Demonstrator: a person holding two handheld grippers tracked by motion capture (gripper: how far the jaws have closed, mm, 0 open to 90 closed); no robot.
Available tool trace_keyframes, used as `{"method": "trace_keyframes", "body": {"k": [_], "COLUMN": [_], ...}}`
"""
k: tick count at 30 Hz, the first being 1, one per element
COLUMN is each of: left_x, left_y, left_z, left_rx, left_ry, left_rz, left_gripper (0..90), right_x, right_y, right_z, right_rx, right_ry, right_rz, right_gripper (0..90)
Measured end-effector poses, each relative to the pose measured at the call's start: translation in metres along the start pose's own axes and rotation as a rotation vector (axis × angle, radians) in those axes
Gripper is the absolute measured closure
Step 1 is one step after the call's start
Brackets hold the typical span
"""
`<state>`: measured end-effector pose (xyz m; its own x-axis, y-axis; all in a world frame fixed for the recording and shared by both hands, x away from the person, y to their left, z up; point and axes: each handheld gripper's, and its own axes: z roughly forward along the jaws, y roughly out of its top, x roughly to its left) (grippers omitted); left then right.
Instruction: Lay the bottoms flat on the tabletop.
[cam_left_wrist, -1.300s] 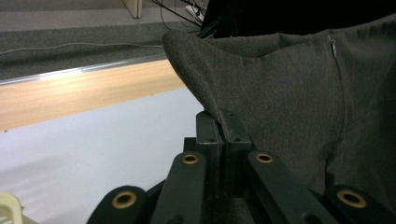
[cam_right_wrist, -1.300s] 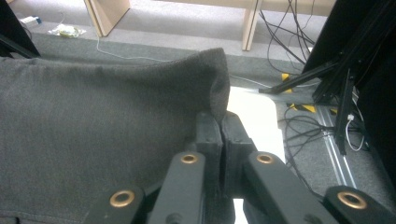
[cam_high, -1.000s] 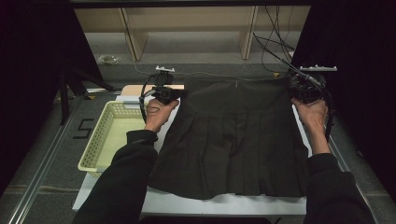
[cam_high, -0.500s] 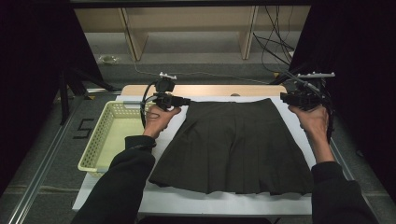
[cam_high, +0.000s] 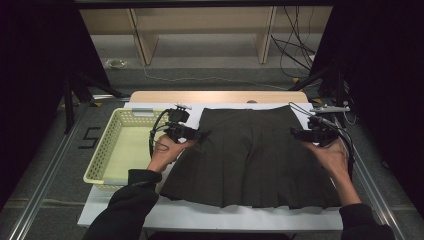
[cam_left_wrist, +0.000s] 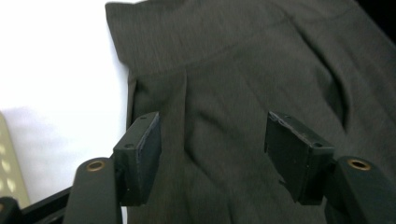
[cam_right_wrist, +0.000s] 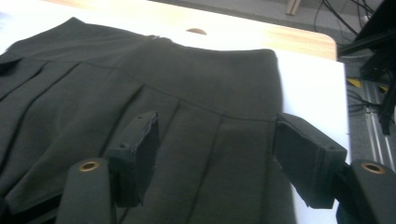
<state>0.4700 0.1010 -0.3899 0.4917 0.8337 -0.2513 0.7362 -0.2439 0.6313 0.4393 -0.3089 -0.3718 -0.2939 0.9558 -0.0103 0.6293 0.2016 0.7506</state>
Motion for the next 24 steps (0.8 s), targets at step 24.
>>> {"method": "trace_keyframes", "body": {"k": [24], "left_x": [-0.013], "left_y": [-0.045], "left_z": [-0.019], "left_rx": [0.049], "left_ry": [0.036], "left_rz": [0.052], "left_gripper": [20.3], "right_x": [0.042], "right_y": [-0.015], "right_z": [-0.018], "right_rx": [-0.059], "right_ry": [0.076], "right_rz": [-0.021], "right_gripper": [26.8]}}
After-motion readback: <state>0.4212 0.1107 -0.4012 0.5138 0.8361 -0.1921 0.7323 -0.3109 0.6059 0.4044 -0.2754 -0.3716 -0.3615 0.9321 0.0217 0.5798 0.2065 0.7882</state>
